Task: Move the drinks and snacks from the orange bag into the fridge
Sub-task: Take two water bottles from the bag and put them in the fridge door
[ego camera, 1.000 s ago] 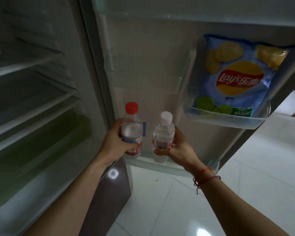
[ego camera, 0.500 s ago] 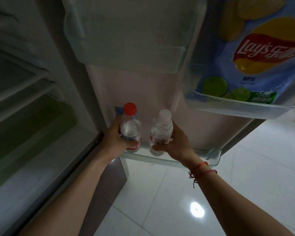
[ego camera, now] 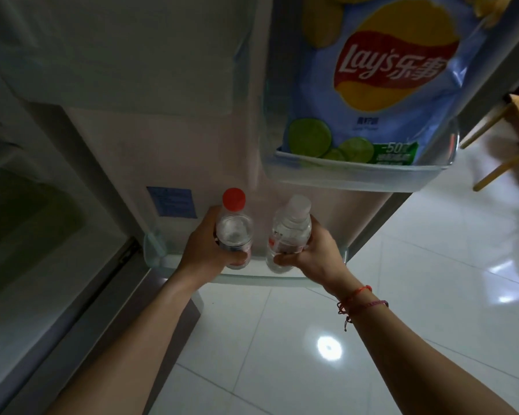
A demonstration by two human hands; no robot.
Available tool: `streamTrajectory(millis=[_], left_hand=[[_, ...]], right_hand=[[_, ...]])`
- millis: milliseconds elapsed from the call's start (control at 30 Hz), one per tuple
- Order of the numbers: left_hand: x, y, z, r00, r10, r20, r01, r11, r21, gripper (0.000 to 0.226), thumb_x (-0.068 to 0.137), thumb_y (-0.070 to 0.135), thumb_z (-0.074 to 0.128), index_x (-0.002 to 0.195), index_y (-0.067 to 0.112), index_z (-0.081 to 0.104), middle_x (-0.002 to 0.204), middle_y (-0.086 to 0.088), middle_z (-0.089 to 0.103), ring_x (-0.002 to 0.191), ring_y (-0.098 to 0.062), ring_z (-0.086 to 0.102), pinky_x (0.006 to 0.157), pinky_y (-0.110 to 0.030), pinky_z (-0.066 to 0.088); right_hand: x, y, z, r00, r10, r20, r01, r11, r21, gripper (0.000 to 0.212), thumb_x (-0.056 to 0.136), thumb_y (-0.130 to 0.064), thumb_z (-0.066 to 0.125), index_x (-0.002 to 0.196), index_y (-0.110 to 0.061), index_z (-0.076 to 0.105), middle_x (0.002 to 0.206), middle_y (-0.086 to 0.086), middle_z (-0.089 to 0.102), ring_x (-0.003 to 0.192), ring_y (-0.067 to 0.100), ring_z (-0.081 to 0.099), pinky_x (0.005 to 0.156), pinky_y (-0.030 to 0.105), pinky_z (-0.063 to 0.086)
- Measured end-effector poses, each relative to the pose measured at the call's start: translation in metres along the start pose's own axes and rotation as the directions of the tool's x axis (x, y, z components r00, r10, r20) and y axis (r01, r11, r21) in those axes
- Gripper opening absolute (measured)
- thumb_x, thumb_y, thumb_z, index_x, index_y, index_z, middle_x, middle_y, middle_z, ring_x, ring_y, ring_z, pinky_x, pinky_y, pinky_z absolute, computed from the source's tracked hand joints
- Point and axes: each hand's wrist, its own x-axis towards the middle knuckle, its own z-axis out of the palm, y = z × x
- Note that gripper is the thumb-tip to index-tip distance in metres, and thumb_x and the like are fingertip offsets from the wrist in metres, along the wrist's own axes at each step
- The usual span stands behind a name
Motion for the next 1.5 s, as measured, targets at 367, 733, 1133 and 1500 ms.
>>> streamTrajectory(millis=[367, 733, 1133, 1500], left_hand=[[0.005, 0.01, 0.058, 0.996, 0.056, 0.075, -0.058, 0.998, 0.014, 0.081, 0.054, 0.007, 0.09, 0.115, 0.043, 0.05, 0.105, 0.017, 0.066, 0.098, -0.006, 0.064, 0.087, -0.034, 0.055], [0.008, 0.002, 0.079, 0.997, 0.038, 0.068, -0.04, 0.999, 0.026, 0.082, 0.056, 0.011, 0.092, 0.12, 0.041, 0.05, 0.108, 0.017, 0.066, 0.101, -0.006, 0.064, 0.089, -0.034, 0.055], [0.009, 0.0, 0.08, 0.994, 0.067, 0.087, -0.073, 0.995, 0.066, 0.079, 0.058, 0.013, 0.091, 0.121, 0.037, 0.051, 0.107, 0.017, 0.066, 0.099, 0.0, 0.063, 0.088, -0.025, 0.051], [0.008, -0.002, 0.082, 0.994, 0.057, 0.089, -0.063, 0.996, 0.069, 0.079, 0.059, 0.012, 0.091, 0.121, 0.039, 0.049, 0.106, 0.019, 0.065, 0.097, 0.003, 0.063, 0.085, -0.024, 0.051]], right_hand=[[-0.003, 0.037, -0.041, 0.995, 0.079, -0.064, -0.079, 0.997, -0.009, 0.071, 0.054, -0.011, 0.095, 0.115, -0.024, 0.059, 0.107, -0.006, 0.071, 0.099, 0.019, 0.068, 0.093, 0.046, 0.057], [-0.002, 0.044, -0.044, 0.993, 0.106, -0.057, -0.11, 0.992, -0.061, 0.068, 0.059, -0.011, 0.094, 0.113, -0.019, 0.055, 0.108, -0.004, 0.066, 0.102, 0.022, 0.064, 0.091, 0.038, 0.055], [-0.006, 0.039, -0.051, 0.996, 0.083, -0.039, -0.088, 0.986, -0.142, 0.066, 0.065, -0.01, 0.092, 0.118, -0.015, 0.054, 0.106, -0.003, 0.061, 0.101, 0.022, 0.061, 0.083, 0.028, 0.046], [-0.007, 0.035, -0.049, 0.993, 0.111, -0.041, -0.115, 0.986, -0.123, 0.072, 0.068, -0.008, 0.091, 0.128, -0.01, 0.052, 0.113, -0.002, 0.058, 0.11, 0.024, 0.059, 0.089, 0.028, 0.046]])
